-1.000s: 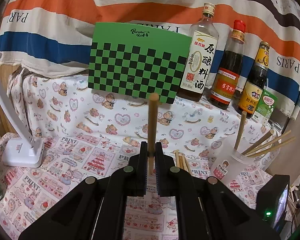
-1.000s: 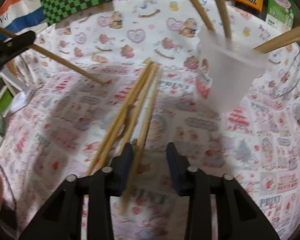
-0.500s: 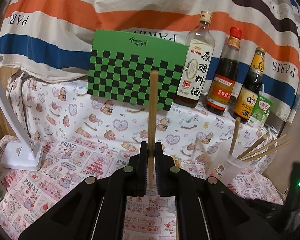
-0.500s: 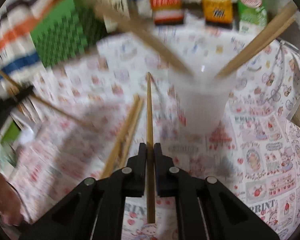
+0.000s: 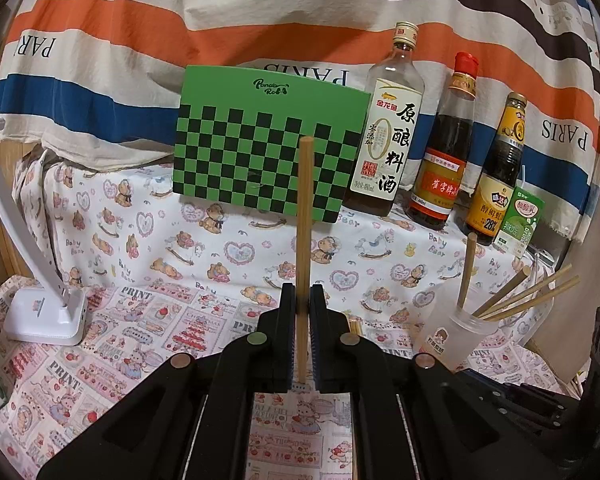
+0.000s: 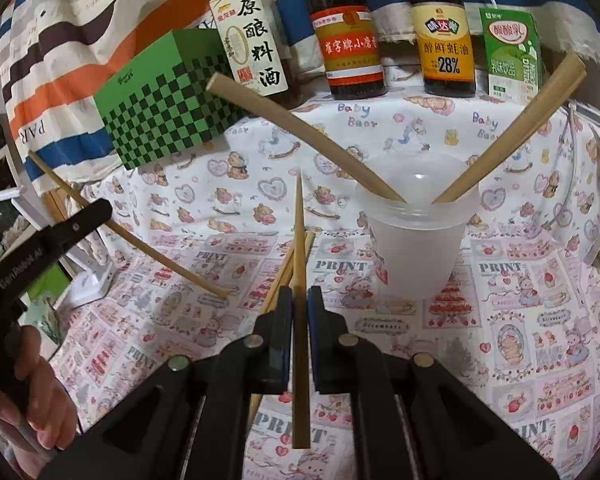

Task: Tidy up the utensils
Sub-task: 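Carry both chopsticks to the clear cup and open both tools to drop them in, then move both open tools back over the remaining chopsticks and fork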

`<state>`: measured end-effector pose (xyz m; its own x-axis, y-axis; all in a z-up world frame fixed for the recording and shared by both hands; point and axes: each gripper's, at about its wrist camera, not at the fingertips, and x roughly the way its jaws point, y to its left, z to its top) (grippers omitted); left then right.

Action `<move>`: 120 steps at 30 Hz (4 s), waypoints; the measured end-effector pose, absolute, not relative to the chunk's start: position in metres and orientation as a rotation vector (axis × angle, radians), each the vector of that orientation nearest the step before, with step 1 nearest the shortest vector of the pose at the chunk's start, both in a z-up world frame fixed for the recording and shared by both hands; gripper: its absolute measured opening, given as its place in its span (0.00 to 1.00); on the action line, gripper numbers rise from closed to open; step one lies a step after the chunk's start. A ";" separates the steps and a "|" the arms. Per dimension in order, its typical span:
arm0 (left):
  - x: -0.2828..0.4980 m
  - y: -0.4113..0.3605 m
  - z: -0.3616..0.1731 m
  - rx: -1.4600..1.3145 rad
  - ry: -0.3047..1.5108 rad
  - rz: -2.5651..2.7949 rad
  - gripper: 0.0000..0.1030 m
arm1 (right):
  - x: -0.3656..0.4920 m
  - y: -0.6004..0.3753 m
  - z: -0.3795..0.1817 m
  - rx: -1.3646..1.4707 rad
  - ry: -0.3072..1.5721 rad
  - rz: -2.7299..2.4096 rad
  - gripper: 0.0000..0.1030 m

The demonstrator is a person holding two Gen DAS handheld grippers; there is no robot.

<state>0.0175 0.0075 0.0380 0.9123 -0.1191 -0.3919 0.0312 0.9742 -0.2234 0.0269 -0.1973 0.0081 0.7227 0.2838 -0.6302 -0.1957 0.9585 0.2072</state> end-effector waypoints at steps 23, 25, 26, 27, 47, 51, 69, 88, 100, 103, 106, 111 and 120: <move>-0.013 -0.003 0.059 -0.220 0.248 -0.230 0.05 | -0.014 -0.255 0.074 0.348 0.346 0.240 0.07; -0.020 -0.010 0.063 -0.202 0.215 -0.280 0.05 | -0.022 -0.267 0.085 0.375 0.279 0.225 0.07; -0.024 -0.016 0.065 -0.185 0.200 -0.297 0.05 | -0.027 -0.276 0.091 0.395 0.231 0.211 0.07; -0.026 -0.022 0.068 -0.166 0.192 -0.308 0.05 | -0.031 -0.282 0.095 0.406 0.204 0.202 0.07; -0.039 -0.133 0.134 -0.075 0.074 -0.470 0.05 | -0.008 -0.322 0.089 0.384 0.205 0.047 0.07; -0.016 -0.145 0.142 -0.093 0.069 -0.429 0.05 | -0.001 -0.326 0.081 0.412 0.238 0.055 0.07; 0.044 -0.186 0.107 -0.032 0.081 -0.260 0.06 | 0.009 -0.345 0.074 0.569 0.320 0.094 0.10; 0.062 -0.193 0.092 -0.063 0.156 -0.298 0.06 | 0.008 -0.353 0.075 0.591 0.318 0.066 0.33; 0.039 -0.159 0.101 -0.013 0.166 -0.331 0.27 | -0.001 -0.362 0.079 0.617 0.265 0.011 0.60; 0.021 -0.149 0.108 0.017 0.123 -0.321 0.56 | -0.006 -0.358 0.083 0.593 0.242 0.008 0.70; 0.001 -0.140 0.116 0.046 0.077 -0.310 0.68 | -0.010 -0.348 0.086 0.569 0.228 0.035 0.77; -0.025 -0.117 0.125 0.050 0.031 -0.264 0.97 | -0.014 -0.330 0.091 0.493 0.208 0.051 0.88; -0.034 -0.070 0.103 0.035 0.055 -0.154 1.00 | -0.017 -0.306 0.089 0.411 0.211 0.070 0.98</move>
<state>-0.0336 -0.0703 0.1034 0.9867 -0.1521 -0.0574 0.1540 0.9876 0.0310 -0.0170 -0.3056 0.0895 0.9757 0.1100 -0.1897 -0.0247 0.9146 0.4035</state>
